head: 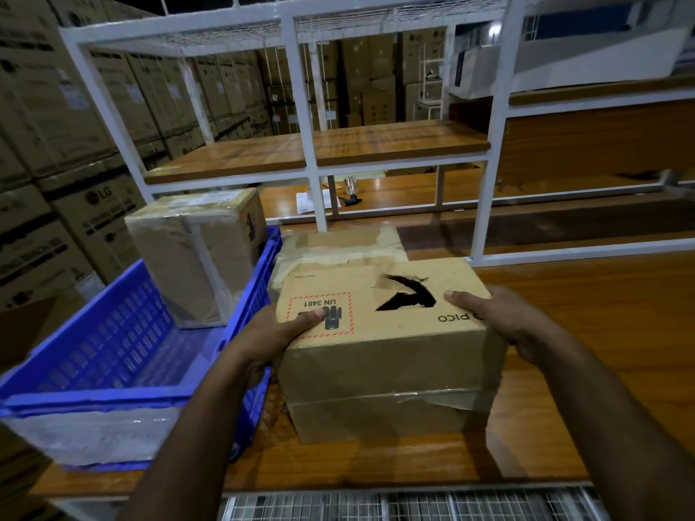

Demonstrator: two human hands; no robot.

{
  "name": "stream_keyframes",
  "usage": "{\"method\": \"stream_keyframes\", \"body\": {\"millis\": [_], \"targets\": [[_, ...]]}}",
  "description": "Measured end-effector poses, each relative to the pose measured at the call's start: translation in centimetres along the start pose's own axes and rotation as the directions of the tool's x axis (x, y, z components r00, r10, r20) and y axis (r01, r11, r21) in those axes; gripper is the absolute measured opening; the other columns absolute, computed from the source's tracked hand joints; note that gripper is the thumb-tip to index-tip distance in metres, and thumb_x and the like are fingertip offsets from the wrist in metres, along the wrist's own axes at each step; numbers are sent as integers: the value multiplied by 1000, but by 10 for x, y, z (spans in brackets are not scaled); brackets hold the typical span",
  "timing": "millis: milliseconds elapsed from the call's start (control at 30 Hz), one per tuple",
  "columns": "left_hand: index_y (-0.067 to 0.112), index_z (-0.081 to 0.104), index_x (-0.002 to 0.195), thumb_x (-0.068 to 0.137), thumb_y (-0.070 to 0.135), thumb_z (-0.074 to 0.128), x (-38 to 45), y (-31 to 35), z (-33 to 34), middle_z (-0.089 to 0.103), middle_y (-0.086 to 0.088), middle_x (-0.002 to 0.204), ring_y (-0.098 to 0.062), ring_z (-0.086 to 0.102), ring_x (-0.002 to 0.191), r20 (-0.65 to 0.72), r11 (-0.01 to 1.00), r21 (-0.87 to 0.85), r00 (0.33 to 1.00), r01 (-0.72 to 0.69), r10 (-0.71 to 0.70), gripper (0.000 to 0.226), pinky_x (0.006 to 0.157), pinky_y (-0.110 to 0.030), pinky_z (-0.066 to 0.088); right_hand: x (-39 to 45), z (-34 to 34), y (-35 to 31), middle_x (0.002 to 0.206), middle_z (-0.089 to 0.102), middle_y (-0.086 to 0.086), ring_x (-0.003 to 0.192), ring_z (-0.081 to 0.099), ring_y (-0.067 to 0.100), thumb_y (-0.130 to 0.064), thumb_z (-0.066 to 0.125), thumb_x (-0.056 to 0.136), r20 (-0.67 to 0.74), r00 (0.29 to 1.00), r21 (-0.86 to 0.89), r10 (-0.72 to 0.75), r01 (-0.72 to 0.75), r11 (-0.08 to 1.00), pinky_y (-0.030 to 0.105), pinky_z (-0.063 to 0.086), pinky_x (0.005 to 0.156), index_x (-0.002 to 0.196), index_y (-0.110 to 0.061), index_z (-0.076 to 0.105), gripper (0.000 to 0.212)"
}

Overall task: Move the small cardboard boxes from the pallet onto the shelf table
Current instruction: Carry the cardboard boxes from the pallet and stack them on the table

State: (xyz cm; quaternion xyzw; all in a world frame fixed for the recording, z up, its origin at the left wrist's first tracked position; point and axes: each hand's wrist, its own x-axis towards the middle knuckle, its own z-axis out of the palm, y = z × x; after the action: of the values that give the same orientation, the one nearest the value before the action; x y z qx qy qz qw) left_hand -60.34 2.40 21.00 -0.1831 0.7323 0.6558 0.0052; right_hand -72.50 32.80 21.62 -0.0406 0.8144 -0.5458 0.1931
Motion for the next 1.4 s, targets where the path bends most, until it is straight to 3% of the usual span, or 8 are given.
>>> {"method": "stream_keyframes", "body": {"millis": [300, 467, 667, 867, 1000, 1100, 1200, 1400], "targets": [[16, 67, 120, 65, 48, 91, -13, -6, 6, 77, -9, 111, -27, 74, 104, -22, 997, 1, 997, -73, 73, 68, 101, -53, 53, -15, 0, 11, 97, 74, 7, 90, 69, 23, -39, 64, 93, -57, 997, 165, -50, 59, 985, 33, 51, 70, 115, -17, 62, 31], [10, 63, 125, 60, 51, 93, -20, -18, 3, 77, -12, 112, -30, 74, 102, -90, 992, -78, 991, -102, 95, 83, 94, -52, 57, -39, 1, 14, 115, 63, 5, 103, 61, 20, -50, 70, 81, -83, 986, 290, -142, 160, 944, 37, 51, 78, 134, -22, 44, 66], [10, 61, 130, 84, 44, 72, -17, -28, 18, 74, -20, 116, -37, 71, 103, -88, 952, -304, 996, -39, 13, 59, 91, -50, 57, -68, -28, -39, 124, 58, -15, 109, 61, 8, -49, 77, 68, 11, 834, 54, -551, 550, 833, 27, 59, 75, 141, -37, 42, 82], [27, 64, 114, 89, 61, 56, -20, -59, 65, 78, -15, 104, -36, 72, 104, -47, 941, -326, 992, 94, -116, 43, 92, -51, 57, -70, -9, -78, 134, 50, -20, 113, 49, -3, -45, 79, 71, 163, 701, -375, -694, 695, 614, 20, 48, 88, 146, -41, 36, 86], [24, 57, 138, 85, 75, 46, -10, -72, 66, 74, -8, 119, -25, 71, 109, -154, 967, -245, 982, 72, -112, 75, 87, -42, 58, -61, 28, -82, 155, 41, -10, 138, 39, 9, -45, 76, 81, 148, 617, -586, -773, 684, 434, 30, 35, 110, 152, -31, 36, 83], [32, 24, 160, 86, 74, 46, -9, -59, 57, 41, -9, 158, -29, 49, 137, -290, 997, -54, 957, -49, 31, 88, 106, -50, 47, -57, 55, -82, 155, 41, -10, 141, 36, 8, -52, 72, 82, 149, 557, -666, -817, 667, 334, 28, 31, 111, 151, -31, 39, 79], [45, 17, 159, 96, 66, 39, -19, -34, 58, 27, 4, 165, -17, 44, 137, -313, 940, 47, 889, -338, 335, 69, 92, -37, 51, -57, 78, -83, 156, 41, -9, 143, 35, 9, -53, 70, 84, 198, 515, -688, -834, 679, 256, 28, 28, 113, 151, -28, 40, 77], [26, 34, 157, 89, 67, 55, -26, 6, 46, 27, 16, 163, 0, 31, 148, -198, 593, 354, 562, -723, 803, 82, 110, -16, 39, -52, 78, -75, 148, 50, -10, 135, 43, 11, -59, 69, 82, 225, 562, -718, -796, 648, 255, 31, 34, 109, 143, -31, 48, 70]]}}
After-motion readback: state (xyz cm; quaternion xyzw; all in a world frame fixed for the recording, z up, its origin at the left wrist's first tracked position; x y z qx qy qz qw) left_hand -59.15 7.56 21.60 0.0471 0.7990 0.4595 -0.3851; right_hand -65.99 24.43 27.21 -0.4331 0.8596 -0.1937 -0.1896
